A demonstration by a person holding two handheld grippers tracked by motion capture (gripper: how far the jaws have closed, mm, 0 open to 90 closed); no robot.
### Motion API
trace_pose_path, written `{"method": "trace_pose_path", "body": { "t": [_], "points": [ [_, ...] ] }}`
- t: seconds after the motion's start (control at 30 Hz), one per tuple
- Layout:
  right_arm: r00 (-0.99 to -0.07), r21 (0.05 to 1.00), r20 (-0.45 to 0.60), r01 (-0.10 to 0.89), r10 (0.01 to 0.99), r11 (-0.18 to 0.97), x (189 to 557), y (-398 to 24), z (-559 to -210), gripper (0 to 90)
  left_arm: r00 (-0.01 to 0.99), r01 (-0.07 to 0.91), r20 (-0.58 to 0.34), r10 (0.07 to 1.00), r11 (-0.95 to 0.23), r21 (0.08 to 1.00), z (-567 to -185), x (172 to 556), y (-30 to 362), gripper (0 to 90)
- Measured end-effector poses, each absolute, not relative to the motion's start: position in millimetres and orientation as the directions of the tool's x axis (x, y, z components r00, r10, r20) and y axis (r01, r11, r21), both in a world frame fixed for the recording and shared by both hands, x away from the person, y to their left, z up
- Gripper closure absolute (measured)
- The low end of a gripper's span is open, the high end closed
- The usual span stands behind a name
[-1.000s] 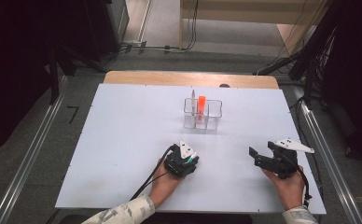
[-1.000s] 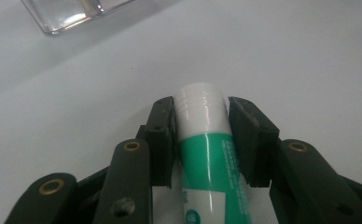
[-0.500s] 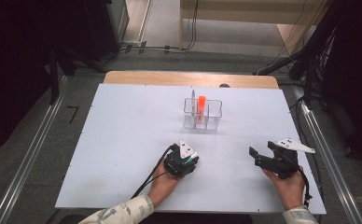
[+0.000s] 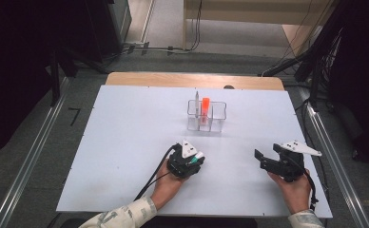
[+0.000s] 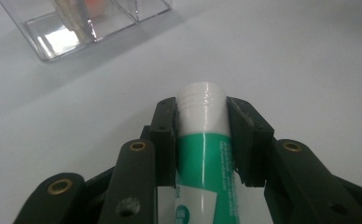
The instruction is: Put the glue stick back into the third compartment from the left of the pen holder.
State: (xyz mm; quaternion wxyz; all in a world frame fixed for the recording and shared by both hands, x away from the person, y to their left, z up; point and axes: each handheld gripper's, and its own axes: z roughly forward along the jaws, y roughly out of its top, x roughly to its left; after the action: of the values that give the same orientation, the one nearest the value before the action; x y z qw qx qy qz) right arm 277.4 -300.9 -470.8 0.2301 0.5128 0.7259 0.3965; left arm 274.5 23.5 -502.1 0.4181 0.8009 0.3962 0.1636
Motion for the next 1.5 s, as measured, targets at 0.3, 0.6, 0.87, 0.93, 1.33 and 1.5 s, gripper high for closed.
{"method": "trace_pose_path", "body": {
  "t": [0.3, 0.6, 0.87, 0.93, 1.33, 1.5],
  "points": [
    [-0.371, 0.811, 0.07, 0.562, 0.926, 0.164, 277.6, -300.2, -471.0, 19.9, 0.623, 0.502, -0.093, 0.777, -0.306, 0.809, -494.2, 282.6, 22.3, 65.6],
    [-0.372, 0.809, 0.072, 0.564, 0.926, 0.164, 278.0, -300.8, -471.2, 19.9, 0.627, 0.498, -0.101, 0.772, -0.298, 0.815, -485.6, 290.7, 15.0, 65.6],
    [-0.372, 0.813, 0.072, 0.56, 0.925, 0.162, 277.8, -300.8, -470.8, 19.8, 0.624, 0.498, -0.126, 0.771, -0.269, 0.824, -476.7, 298.3, 11.1, 65.6],
    [-0.372, 0.813, 0.073, 0.56, 0.925, 0.161, 277.7, -300.9, -470.7, 19.8, 0.625, 0.497, -0.13, 0.77, -0.264, 0.827, -473.8, 300.5, 9.9, 65.6],
    [-0.373, 0.813, 0.076, 0.56, 0.925, 0.159, 277.6, -301.1, -470.5, 19.8, 0.625, 0.488, -0.136, 0.768, -0.248, 0.837, -461.8, 309.8, 3.1, 65.6],
    [-0.374, 0.813, 0.077, 0.56, 0.924, 0.159, 277.6, -301.0, -470.5, 19.8, 0.625, 0.484, -0.138, 0.768, -0.243, 0.841, -459.0, 312.9, -0.3, 65.6]
  ]
}}
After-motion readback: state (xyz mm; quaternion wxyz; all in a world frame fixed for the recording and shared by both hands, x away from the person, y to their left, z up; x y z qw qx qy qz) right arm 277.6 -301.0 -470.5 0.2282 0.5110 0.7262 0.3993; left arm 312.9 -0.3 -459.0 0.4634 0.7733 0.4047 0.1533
